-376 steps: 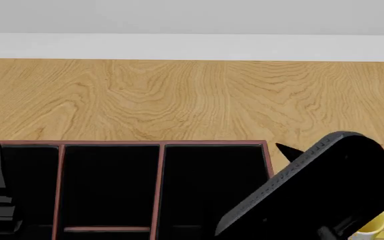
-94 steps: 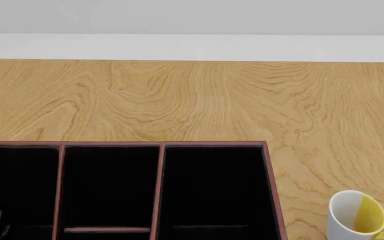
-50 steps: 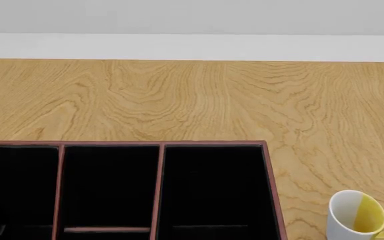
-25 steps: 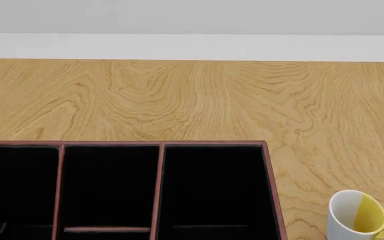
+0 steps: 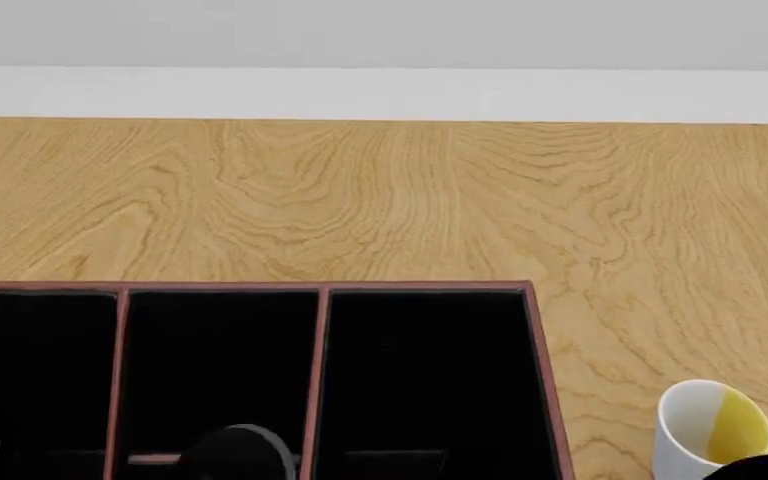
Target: Pick up the book and place it in the front compartment of the caddy.
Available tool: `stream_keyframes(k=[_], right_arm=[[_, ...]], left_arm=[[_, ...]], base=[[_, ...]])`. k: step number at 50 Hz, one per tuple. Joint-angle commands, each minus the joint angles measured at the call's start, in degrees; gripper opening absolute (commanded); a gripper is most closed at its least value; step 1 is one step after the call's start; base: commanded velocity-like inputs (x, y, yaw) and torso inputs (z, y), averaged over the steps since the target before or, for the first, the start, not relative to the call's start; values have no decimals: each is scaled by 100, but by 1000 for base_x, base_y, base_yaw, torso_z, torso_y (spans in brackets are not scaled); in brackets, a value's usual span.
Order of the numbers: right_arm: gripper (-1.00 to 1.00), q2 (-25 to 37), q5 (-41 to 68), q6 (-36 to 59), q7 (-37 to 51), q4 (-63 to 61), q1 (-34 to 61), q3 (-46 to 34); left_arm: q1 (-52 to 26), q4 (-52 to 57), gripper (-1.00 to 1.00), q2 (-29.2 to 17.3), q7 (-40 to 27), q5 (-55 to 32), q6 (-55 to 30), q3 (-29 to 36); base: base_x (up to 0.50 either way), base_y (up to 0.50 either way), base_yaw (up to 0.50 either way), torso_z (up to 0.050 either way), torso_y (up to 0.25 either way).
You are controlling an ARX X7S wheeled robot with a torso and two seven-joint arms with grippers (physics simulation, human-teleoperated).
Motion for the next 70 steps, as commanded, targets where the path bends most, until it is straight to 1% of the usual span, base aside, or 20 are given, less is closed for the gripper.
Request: stream_keyframes(k=[1,13,19,21,24,26,36,43,50,60,66,68,70], right_arm=[[-100,-91,-183,948,-498,882,560,408],[-100,-329,-538,1639,-1118,1779,526,996],[-100,-491,-912,2213,-1471,2241,356,1285],[-100,-475,-1196,2340,-1778,2338,316,1369],[-100,-315,-2110,2348,-2859,2317,375,1389],[-100,-252,-2538,2343,-3364,2278,387,1391],[-100,-159,-4566,2306,-5554,2154,349,1349],[-100,-205,-5584,2189,-6624,2161,432,1243],[-100,-232,-6548,1994,-7576,2189,486,1037],[-100,-282,-7362,1669,-8367,2376,620,681],[-100,-335,-7699,1463,-8737,2551,655,486],[-100,-403,-7485,1385,-8729,2773,621,645],[-100,-431,-7645,1319,-8861,2892,649,567]], left_arm=[[-1,-17,100,-71,-91,-23,-18,-46],[-5,-86,100,-100,-141,-18,49,33],[29,-80,100,-123,-165,-30,69,27],[30,-94,100,-126,-171,-39,75,17],[19,-112,100,-140,-183,-42,69,17],[9,-123,100,-150,-190,-41,68,21],[-24,-207,100,-189,-224,-33,77,16],[-68,-182,100,-211,-248,-79,9,-17],[-44,-206,100,-225,-261,-84,52,-13],[45,-212,100,-246,-288,-79,131,-19],[76,-183,100,-264,-306,-107,127,-59],[71,-182,100,-267,-315,-112,120,-58],[68,-168,100,-268,-325,-123,110,-59]], base=[[0,0,0,0,0],[0,0,0,0,1],[0,0,0,0,2],[0,0,0,0,0],[0,0,0,0,0],[0,0,0,0,0],[0,0,0,0,1],[0,0,0,0,1],[0,0,0,0,0],[0,0,0,0,1],[0,0,0,0,2],[0,0,0,0,0],[0,0,0,0,0]])
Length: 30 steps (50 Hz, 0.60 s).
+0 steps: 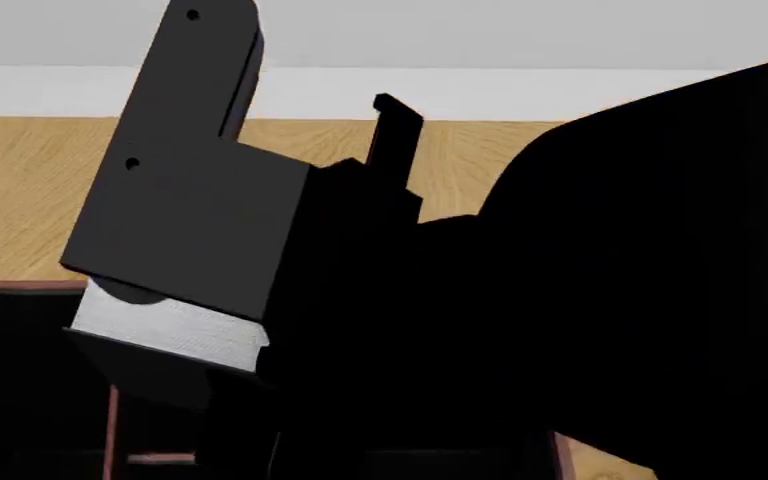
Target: Pick up the book and place it in the front compartment of the caddy.
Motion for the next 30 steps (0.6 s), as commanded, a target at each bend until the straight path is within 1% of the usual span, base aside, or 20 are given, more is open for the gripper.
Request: stream_keyframes(k=[1,14,16,22,30], right_arm=[[-100,-150,-896,-381,-726,579,111,-22],[-100,-414,-1838,-902,-1708,1399,397,-553],[-100,-500,-1824,-949,-1731,1615,399,-502],[-100,-653,-2229,-1210,-2191,1997,458,-842],[-100,-865,-2337,-1359,-2457,2389,457,-960]], left_arm=[[32,28,100,-24,-41,-30,5,-19],[50,-40,100,-40,-65,-36,85,2],[70,-31,100,-45,-68,-46,93,-13],[109,-24,100,-58,-78,-73,116,-53],[126,-61,100,-74,-86,-101,155,-101]], base=[[0,0,0,0,0],[0,0,0,0,1],[0,0,0,0,0],[0,0,0,0,2],[0,0,0,0,0]])
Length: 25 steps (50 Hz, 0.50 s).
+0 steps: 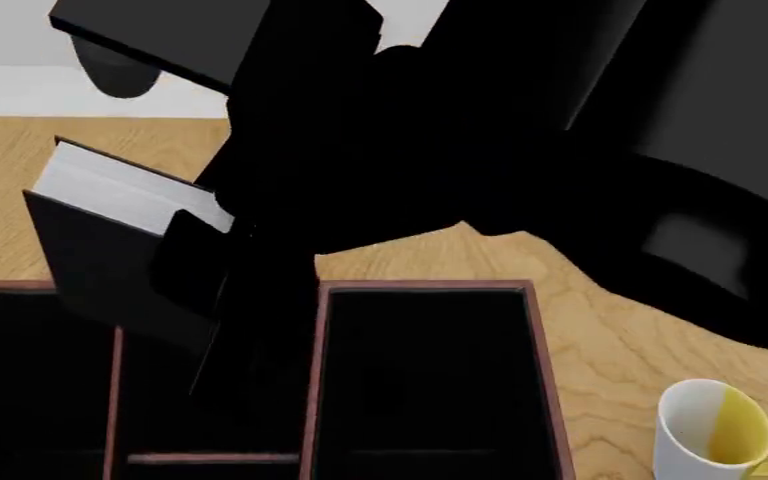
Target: Pick up the book and place it in the front compartment of the caddy.
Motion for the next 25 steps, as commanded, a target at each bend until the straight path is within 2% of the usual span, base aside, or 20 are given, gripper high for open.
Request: stream_keyframes(k=[1,25], right_arm=[[-100,-292,-688,-386,-539,684,116,-213],[-100,-735,-1047,-757,-1234,1472,91,-665]], left_arm=[[43,-18,100,-26,-16,-39,45,-57],[17,65,100,-106,-82,-169,-34,-155]], base=[[0,0,0,0,0],[0,0,0,0,1]])
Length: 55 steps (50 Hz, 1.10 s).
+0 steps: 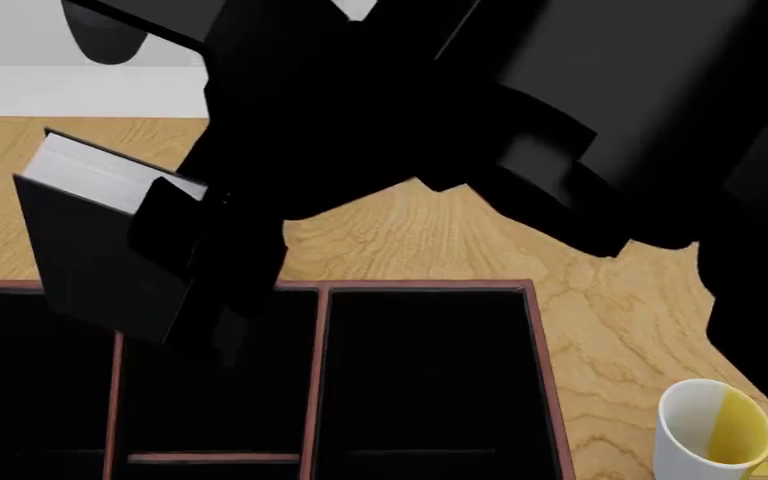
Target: Pick up the book and place it in the front compartment of the caddy.
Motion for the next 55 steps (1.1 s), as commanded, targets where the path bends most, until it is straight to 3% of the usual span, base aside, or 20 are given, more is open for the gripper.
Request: stream_keyframes(k=[1,55], right_arm=[[-100,-191,-414,-253,-445,417,115,-179],[-100,-753,-1152,-745,-1271,825,-77,-1325]], left_arm=[[-16,40,100,-37,-37,-63,-43,-43],[230,-2,100,-148,-185,-127,198,-98]], base=[[0,0,0,0,0],[0,0,0,0,1]])
